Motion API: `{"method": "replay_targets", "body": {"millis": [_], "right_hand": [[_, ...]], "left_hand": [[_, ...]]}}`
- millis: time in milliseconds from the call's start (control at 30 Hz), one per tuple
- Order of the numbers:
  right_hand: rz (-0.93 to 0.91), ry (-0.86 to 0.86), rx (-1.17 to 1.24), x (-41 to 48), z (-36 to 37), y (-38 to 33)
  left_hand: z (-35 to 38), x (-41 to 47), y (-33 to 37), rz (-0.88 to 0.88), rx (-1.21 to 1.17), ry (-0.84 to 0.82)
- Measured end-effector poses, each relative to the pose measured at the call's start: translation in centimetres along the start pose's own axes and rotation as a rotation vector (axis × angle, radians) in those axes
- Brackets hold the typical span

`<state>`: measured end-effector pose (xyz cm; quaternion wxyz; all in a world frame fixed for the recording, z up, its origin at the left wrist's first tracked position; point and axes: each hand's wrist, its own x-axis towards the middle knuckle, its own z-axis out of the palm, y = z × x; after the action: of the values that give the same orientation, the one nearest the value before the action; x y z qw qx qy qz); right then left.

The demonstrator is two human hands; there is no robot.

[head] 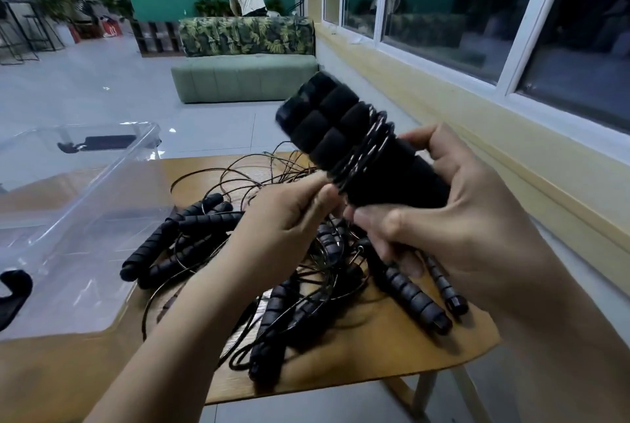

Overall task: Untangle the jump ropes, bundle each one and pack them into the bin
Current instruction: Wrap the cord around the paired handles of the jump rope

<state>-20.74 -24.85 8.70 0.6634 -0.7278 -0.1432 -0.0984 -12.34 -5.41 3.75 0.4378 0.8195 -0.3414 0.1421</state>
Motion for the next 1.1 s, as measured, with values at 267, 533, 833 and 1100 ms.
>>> {"method": "replay_targets", "body": {"millis": [267, 533, 833, 1100], "right_hand": [[-0.133, 0.412, -0.115, 1.7, -0.8, 1.6], [0.17, 0.399, -0.587, 2.4, -2.7, 2.8], [0.381, -0.374, -0.307, 0.6, -2.6, 0.5], [0.353, -0.615, 0.019, 0.3, -2.5, 0.4]], "left_hand": [[-0.5, 0.1, 0.8, 0.072, 0.252, -0.016], [-2.2, -0.4, 1.4, 0.14, 0.101, 0.102], [-3.1, 0.0, 0.7, 0.099, -0.058, 0.109], [-3.3, 0.0, 0.3, 0.088, -0.378, -0.042]]}}
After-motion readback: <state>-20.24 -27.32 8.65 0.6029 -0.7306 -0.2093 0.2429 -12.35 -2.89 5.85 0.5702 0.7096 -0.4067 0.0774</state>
